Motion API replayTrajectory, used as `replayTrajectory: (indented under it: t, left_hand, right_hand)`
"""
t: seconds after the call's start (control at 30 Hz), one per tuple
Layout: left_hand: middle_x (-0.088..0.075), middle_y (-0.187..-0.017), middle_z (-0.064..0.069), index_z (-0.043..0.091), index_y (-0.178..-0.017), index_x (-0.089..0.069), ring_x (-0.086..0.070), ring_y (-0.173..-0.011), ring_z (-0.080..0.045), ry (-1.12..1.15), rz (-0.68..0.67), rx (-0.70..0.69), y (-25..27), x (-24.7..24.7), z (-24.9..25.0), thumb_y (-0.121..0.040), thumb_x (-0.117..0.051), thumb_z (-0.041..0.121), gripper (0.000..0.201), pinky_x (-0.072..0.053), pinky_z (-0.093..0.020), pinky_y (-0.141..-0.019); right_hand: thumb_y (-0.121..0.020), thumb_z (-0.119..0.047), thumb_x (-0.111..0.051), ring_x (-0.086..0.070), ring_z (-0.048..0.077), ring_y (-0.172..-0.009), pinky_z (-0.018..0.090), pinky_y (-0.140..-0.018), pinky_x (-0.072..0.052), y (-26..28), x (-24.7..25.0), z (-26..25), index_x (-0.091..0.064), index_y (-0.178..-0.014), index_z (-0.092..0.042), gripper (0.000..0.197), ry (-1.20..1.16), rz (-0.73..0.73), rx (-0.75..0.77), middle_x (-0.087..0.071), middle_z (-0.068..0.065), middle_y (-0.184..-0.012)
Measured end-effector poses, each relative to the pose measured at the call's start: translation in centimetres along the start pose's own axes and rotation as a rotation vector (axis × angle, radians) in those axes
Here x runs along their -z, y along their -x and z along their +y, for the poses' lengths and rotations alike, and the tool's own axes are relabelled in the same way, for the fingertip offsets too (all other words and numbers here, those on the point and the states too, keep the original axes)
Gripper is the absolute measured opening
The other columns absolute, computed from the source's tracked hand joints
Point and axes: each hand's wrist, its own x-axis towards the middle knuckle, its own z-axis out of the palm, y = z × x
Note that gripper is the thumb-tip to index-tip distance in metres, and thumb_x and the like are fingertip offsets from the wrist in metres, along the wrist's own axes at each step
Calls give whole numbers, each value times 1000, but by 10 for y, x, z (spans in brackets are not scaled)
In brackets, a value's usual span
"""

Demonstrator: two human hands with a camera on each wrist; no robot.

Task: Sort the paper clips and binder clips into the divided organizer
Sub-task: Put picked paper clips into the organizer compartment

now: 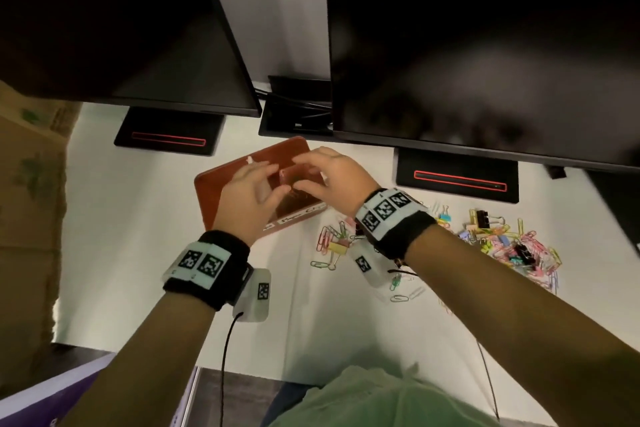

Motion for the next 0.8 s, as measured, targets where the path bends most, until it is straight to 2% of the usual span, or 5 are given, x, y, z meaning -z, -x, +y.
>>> replayTrajectory:
  t: [0.13, 0.2, 0.33, 0.5, 0.8]
  left_hand:
    - [-58, -103, 9, 21, -109, -63, -58, -87, -2, 68, -39, -132, 30, -16, 0, -81, -68, 21, 28, -49, -19, -79]
    - [-60, -98, 8, 22, -105, -63, -58, -83, -3, 78, -148, -124, 45, -37, -8, -82, -67, 23, 24, -50, -22, -73]
    - [-55, -121, -2, 19, -123, -52, -56, -102, -16, -44, -315, -10, 54, -80, -28, -88, -58, 27, 36, -44, -28, -90]
    - [-51, -124, -8, 11, -122, -52, -48, -115, -24, -145, -277, 32, 45, -109, -32, -89, -55, 19, 34, -34, -30, -100]
    - [-60, -95, -7, 12, -103, -61, -57, -88, -22, -32, -256, 187, 36, -125, -30, -79, -68, 12, 24, -46, -28, -81]
  right_hand:
    - [-92, -30, -54, -60, 11, -95, 32, -87, -51, 24, 20, 50, -57, -119, -23, 28, 48, 72, -189, -58, -2, -117]
    - [-92, -29, -54, -60, 15, -98, 31, -90, -49, 32, 27, 75, -57, -120, -22, 28, 128, 31, -298, -59, 1, -119]
    - [-91, -25, -56, -57, 19, -107, 30, -91, -45, 31, 19, 99, -54, -124, -21, 33, 226, -140, -379, -56, 4, -126]
    - [-86, -25, -63, -52, 23, -112, 32, -97, -43, 21, -4, 102, -57, -121, -18, 37, 262, -304, -372, -52, 5, -124]
    - [-85, -14, -61, -59, 24, -99, 31, -86, -48, 26, -22, 96, -65, -102, -12, 18, 252, -378, -342, -62, 8, -109]
